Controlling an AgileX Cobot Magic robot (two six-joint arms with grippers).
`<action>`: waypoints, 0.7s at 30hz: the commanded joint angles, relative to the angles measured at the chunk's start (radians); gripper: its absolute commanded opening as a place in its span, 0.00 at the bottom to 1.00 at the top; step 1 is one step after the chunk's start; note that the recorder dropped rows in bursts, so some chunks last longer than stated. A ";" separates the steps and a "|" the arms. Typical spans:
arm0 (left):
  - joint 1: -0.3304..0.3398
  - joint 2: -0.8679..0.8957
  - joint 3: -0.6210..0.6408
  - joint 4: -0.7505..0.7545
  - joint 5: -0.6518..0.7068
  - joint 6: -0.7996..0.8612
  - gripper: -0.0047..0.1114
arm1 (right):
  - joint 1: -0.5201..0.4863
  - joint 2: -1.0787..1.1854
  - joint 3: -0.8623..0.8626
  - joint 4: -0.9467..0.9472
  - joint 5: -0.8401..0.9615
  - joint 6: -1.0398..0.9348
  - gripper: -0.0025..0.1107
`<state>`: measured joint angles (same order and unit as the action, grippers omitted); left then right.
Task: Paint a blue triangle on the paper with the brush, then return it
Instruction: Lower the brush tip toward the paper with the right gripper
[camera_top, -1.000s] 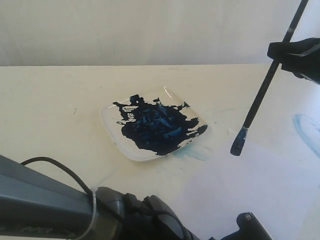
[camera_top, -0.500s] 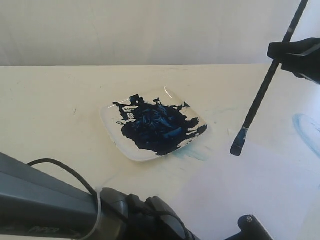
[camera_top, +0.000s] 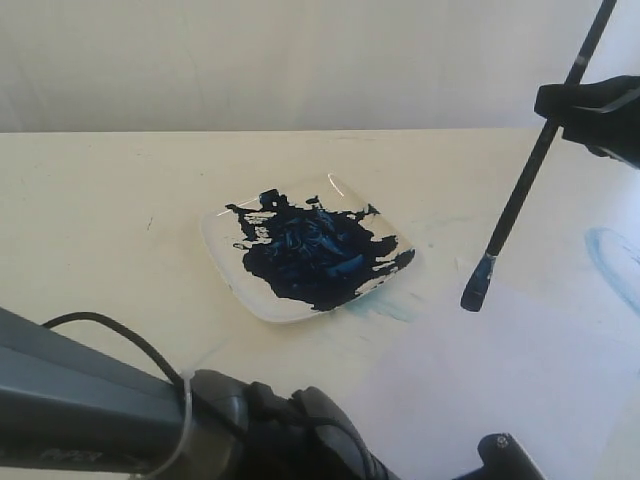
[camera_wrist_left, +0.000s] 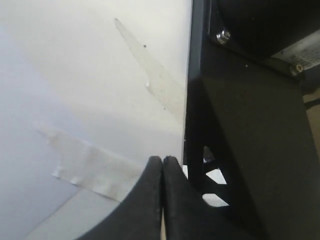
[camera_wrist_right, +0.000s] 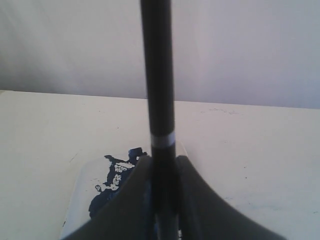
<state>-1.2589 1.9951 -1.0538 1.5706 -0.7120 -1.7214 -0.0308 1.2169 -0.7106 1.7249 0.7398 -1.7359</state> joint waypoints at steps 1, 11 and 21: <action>0.045 -0.098 0.006 0.026 0.028 -0.006 0.04 | 0.001 -0.008 0.003 0.020 0.016 -0.013 0.02; 0.203 -0.209 0.019 0.174 0.114 -0.128 0.04 | 0.001 -0.008 0.003 0.020 0.024 -0.013 0.02; 0.292 -0.207 0.148 0.174 0.255 -0.106 0.04 | 0.001 -0.008 0.003 0.020 -0.005 -0.013 0.02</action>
<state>-0.9781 1.7960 -0.9427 1.7293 -0.5201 -1.8262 -0.0308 1.2169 -0.7106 1.7288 0.7422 -1.7359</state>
